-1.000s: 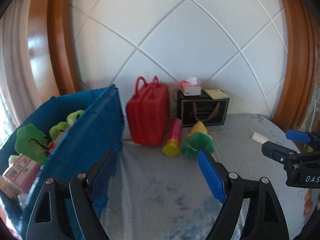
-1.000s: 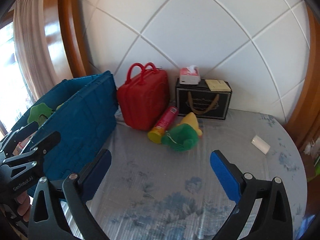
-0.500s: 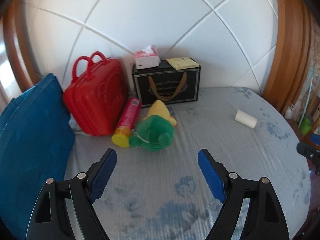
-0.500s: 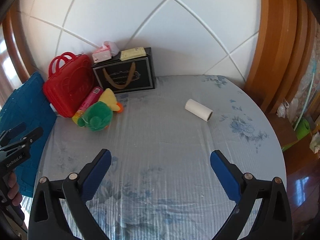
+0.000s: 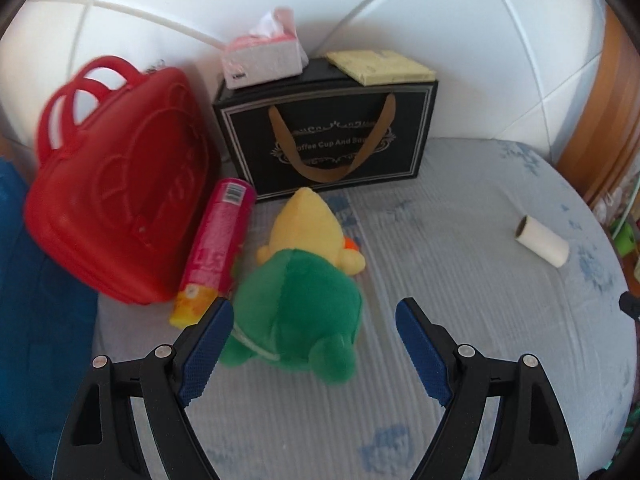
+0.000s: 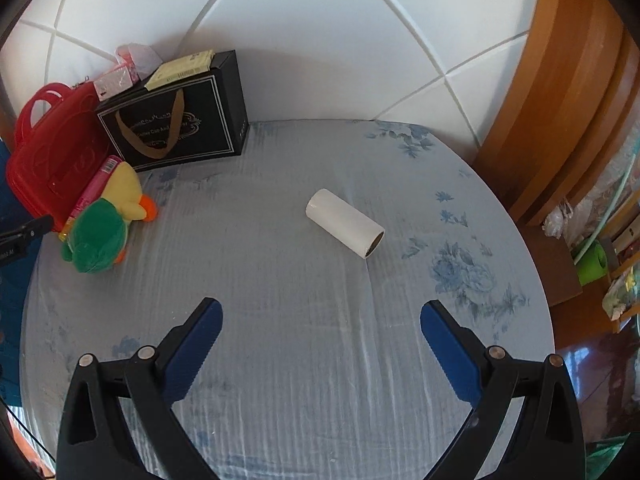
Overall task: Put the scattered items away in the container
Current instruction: 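Grasp the parrot plush with the left gripper while the right grasps the white paper roll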
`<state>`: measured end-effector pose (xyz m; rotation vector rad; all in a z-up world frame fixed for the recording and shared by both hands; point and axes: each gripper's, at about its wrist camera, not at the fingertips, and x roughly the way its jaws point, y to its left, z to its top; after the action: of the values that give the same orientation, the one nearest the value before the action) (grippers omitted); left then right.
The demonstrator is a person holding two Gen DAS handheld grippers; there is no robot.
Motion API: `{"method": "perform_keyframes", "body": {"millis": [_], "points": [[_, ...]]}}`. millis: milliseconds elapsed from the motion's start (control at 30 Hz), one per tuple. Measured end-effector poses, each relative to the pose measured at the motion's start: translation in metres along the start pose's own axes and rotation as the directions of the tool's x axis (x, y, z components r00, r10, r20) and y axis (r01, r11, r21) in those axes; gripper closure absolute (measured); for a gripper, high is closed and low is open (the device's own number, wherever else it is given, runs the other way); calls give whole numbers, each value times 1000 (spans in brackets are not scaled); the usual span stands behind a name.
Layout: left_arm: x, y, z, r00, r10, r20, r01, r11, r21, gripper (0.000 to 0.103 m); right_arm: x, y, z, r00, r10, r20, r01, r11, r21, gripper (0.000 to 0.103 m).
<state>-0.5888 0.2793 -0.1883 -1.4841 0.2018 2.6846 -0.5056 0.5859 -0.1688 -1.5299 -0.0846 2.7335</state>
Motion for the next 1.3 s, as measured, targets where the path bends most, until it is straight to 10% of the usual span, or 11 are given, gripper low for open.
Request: {"method": "perform_keyframes", "body": {"millis": [767,900,1067,1300], "points": [[159,-24,58,931,153,-330,-115,985,131,24,193,-22,50,972,-74,-221,16,967,-253,2],[156,-22,54,940,145,-308,-116,987,110,34,206,-22,49,970,-60,-237,1,970,-242,2],[130,-13,36,964,119,-237,-117,993,23,41,198,-20,51,975,-24,-222,-13,986,-165,52],[46,-10,-15,992,106,-67,-111,991,-72,43,169,-6,22,970,61,-235,-82,993,-79,57]]}}
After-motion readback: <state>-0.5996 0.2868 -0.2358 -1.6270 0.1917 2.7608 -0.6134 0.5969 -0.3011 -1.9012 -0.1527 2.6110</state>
